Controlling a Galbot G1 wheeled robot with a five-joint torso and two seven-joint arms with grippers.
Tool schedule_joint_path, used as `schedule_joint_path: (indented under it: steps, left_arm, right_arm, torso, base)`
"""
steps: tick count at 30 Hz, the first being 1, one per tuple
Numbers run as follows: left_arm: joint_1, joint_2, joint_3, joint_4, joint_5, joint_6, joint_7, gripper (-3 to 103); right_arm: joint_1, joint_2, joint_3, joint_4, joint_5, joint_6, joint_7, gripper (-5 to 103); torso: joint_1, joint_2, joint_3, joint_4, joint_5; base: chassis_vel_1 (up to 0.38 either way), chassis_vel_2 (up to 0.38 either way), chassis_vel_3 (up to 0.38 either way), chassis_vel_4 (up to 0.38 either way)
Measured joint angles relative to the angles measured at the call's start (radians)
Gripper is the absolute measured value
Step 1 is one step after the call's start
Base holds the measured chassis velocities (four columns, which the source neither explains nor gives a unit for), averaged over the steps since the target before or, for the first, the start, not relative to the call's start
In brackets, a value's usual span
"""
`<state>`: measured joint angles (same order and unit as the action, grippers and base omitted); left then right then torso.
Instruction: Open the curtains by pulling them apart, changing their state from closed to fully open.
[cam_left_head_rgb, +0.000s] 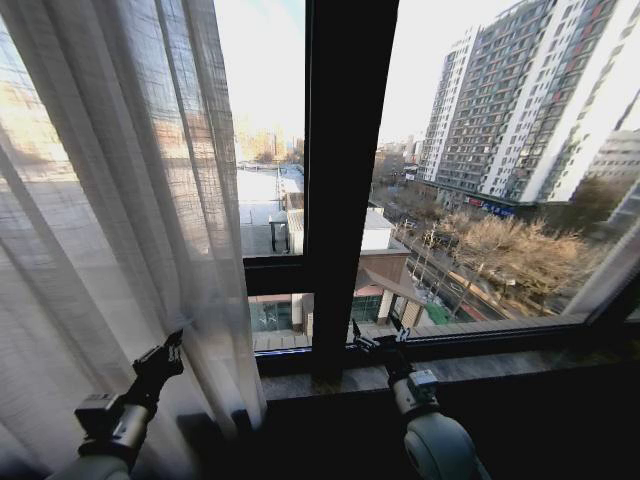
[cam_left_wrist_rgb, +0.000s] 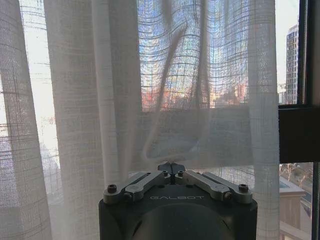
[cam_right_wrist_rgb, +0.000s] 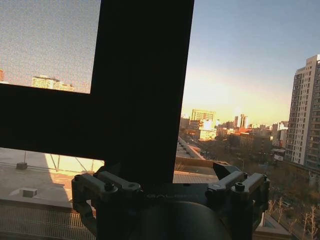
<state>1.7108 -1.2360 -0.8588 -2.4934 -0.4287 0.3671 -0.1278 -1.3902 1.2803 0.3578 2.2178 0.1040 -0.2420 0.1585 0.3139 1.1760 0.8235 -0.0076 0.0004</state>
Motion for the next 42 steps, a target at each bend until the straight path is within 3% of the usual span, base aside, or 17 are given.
schedule_joint_path:
  steps: [24,42]
  left_arm:
    - [0.035,-0.035,-0.009,-0.008,0.043,-0.016,-0.002,0]
    - [0.039,-0.034,-0.018,-0.007,0.048,-0.025,-0.003,0]
  right_arm:
    - [-0.015,-0.010,-0.002,0.034,-0.035,-0.043,-0.025,100]
    - [-0.018,-0.008,-0.010,0.035,-0.045,-0.042,-0.023,100]
  torso:
    - [0.000,0.000,0.000,-0.0001,0.0000]
    - [0.000,0.000,0.000,-0.0002,-0.0001]
  base:
    - [0.020,0.015,-0.017,-0.018]
    - [0.264,0.253,-0.258,-0.262]
